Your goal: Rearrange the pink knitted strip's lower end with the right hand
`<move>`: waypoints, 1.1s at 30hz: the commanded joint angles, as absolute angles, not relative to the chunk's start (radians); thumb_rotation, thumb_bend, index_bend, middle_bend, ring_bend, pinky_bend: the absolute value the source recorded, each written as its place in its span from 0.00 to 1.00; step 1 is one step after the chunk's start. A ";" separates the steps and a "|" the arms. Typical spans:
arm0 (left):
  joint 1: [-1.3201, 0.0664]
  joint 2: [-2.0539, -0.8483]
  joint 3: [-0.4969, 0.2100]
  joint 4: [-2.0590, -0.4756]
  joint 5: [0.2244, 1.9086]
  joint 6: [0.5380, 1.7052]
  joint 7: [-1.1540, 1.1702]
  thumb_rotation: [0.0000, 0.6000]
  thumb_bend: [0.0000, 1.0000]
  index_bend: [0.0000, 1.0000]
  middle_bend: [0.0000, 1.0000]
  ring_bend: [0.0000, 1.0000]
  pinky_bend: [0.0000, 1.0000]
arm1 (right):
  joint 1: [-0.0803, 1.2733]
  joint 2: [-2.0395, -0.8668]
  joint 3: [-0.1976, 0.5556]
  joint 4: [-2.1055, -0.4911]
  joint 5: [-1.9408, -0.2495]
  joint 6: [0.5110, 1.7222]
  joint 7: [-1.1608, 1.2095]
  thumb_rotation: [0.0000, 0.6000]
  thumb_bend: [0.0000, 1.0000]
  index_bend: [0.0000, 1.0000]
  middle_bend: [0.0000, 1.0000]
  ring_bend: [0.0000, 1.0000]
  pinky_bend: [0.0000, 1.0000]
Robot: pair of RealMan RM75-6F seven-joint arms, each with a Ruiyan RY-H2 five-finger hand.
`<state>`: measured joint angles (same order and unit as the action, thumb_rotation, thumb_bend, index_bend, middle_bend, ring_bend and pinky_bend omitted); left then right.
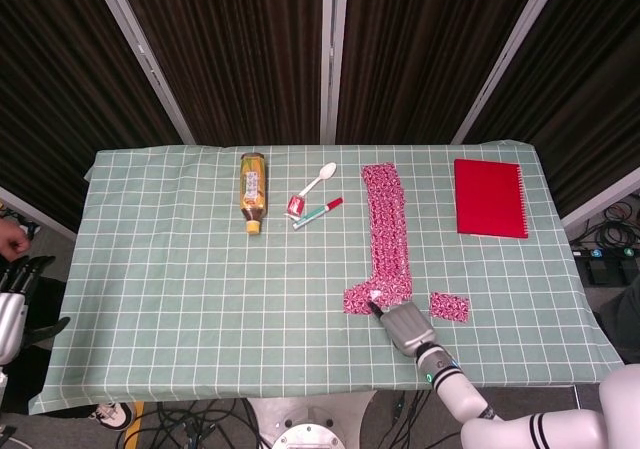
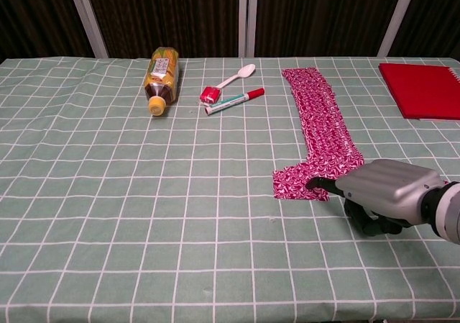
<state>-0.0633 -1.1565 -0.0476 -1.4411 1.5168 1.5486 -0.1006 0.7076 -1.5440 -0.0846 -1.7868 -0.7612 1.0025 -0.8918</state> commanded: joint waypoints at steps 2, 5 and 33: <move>-0.061 -1.152 -0.051 -1.443 1.515 1.554 -0.104 1.00 0.10 0.15 0.16 0.10 0.20 | 0.721 -1.561 -0.084 -1.788 -0.755 1.005 -0.901 1.00 1.00 0.07 0.91 0.83 0.71; -0.060 -1.148 -0.052 -1.445 1.516 1.559 -0.105 1.00 0.10 0.15 0.16 0.10 0.20 | 0.732 -1.575 -0.082 -1.785 -0.745 1.004 -0.907 1.00 1.00 0.07 0.91 0.83 0.71; -0.041 -1.122 -0.063 -1.454 1.517 1.594 -0.125 1.00 0.10 0.15 0.16 0.10 0.20 | 0.784 -1.611 -0.102 -1.866 -0.798 1.080 -0.936 1.00 1.00 0.07 0.91 0.83 0.71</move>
